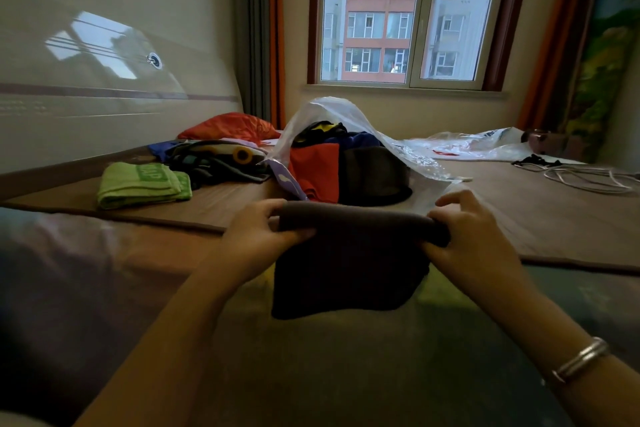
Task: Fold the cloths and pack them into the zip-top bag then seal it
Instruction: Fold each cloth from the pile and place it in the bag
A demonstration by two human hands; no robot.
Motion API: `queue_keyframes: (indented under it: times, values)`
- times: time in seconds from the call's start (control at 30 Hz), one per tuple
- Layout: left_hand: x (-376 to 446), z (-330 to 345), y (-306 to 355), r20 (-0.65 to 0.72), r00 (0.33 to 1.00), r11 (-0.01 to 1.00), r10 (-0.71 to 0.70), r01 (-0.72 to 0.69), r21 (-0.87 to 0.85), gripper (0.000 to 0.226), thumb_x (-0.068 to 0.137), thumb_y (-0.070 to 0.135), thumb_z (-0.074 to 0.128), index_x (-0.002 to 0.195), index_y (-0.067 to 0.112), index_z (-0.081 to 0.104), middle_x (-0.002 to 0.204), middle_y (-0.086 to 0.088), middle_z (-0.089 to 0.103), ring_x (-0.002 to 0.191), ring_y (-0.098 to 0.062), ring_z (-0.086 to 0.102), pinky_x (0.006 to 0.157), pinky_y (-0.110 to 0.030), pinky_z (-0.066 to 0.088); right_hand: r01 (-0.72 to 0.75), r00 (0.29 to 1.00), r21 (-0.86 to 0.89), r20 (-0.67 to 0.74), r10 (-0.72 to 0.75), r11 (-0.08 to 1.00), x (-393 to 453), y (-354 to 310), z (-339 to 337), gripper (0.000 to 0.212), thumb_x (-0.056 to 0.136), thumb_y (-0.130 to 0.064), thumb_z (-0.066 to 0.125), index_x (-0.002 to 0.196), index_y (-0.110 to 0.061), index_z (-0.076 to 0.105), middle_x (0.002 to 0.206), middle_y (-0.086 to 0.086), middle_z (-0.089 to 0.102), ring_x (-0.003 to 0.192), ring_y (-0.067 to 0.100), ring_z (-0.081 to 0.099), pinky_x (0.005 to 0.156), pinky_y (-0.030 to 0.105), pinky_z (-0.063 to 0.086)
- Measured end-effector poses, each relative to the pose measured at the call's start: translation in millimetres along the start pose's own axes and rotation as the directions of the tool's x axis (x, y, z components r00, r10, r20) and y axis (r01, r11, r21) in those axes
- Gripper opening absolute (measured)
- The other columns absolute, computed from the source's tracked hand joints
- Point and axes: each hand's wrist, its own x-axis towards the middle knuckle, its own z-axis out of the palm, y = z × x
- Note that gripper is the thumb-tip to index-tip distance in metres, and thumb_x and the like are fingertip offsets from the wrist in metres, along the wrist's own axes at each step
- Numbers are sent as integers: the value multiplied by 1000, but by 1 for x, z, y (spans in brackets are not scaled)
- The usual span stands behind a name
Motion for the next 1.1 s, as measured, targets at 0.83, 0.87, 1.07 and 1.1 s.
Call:
queue_keyframes:
  times: [0.83, 0.87, 1.07, 1.1]
  values:
    - [197, -18, 1, -402, 886, 818, 232, 46, 574, 45, 88, 36, 63, 127, 18, 48, 119, -3, 56, 111, -22, 52, 85, -32, 46, -200, 979, 172, 8, 202, 965, 245, -34, 108, 27, 95, -12, 44, 119, -2, 52, 116, 18, 59, 104, 34, 57, 86, 39, 47]
    - [209, -18, 2, -416, 869, 835, 268, 6, 551, 25, 91, 34, 59, 109, 17, 58, 99, 1, 61, 96, -17, 58, 72, -25, 43, -202, 979, 151, 20, 201, 968, 258, -30, 112, 30, 97, -11, 41, 123, 1, 49, 118, 20, 56, 105, 36, 55, 82, 36, 43]
    - [268, -9, -5, -469, 800, 889, 375, -167, 425, 18, 95, 31, 56, 87, 17, 63, 78, 3, 62, 72, -8, 59, 67, -22, 49, -282, 935, 199, -163, 316, 938, 334, -7, 137, 8, 90, -7, 53, 97, -3, 54, 87, 2, 41, 74, 17, 46, 67, 23, 33]
    - [274, -7, -8, -485, 788, 899, 379, -190, 394, 18, 95, 31, 56, 86, 17, 63, 78, 3, 63, 72, -7, 59, 67, -22, 50, -295, 914, 257, -204, 350, 920, 346, -6, 142, 4, 87, -5, 55, 90, -3, 55, 83, 1, 44, 75, 18, 50, 66, 23, 35]
